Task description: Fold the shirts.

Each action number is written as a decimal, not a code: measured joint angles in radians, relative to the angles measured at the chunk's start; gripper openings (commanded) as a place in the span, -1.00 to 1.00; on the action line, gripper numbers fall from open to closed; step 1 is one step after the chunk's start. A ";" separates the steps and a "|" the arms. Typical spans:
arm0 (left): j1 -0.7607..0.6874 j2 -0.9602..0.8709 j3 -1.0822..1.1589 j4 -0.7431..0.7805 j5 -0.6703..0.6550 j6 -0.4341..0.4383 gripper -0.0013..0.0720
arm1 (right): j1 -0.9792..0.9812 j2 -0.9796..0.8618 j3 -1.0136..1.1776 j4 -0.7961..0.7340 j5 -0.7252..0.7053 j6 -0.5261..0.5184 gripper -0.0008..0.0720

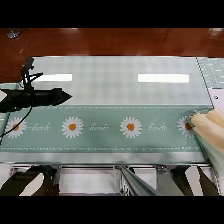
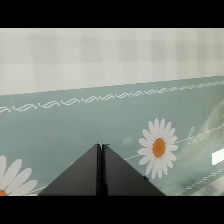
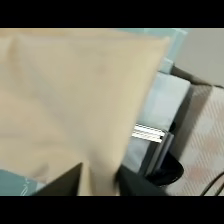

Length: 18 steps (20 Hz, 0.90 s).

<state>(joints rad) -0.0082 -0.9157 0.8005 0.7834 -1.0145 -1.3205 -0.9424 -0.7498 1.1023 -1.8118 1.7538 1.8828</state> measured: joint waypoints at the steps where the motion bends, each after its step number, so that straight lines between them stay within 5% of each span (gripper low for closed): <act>1: -0.007 -0.003 0.000 -0.009 0.005 0.000 -0.86 | -0.031 0.027 -0.058 0.005 -0.031 -0.002 0.74; 4: -0.022 -0.024 0.023 -0.025 0.013 0.001 -0.86 | -0.070 0.043 -0.111 0.226 -0.161 -0.082 0.66; 6: -0.023 -0.052 0.094 -0.030 0.013 0.005 -0.86 | -0.028 0.005 -0.074 0.483 -0.262 -0.142 -0.30; 8: -0.027 -0.104 0.219 -0.036 0.008 0.008 -0.86 | 0.113 -0.059 0.000 0.734 -0.371 -0.218 -0.84; 11: -0.058 -0.201 0.436 -0.019 -0.027 0.016 -0.87 | 0.488 -0.203 0.142 0.859 -0.490 -0.296 -0.92; 18: -0.130 -0.279 0.422 0.399 -0.060 -0.176 -0.86 | 1.075 -0.605 0.274 0.356 -0.500 -0.177 -0.91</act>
<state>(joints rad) -0.1383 -1.1946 1.2224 1.1828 -1.0740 -1.4963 0.1326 -1.3548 1.3762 -1.4559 1.2541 1.7054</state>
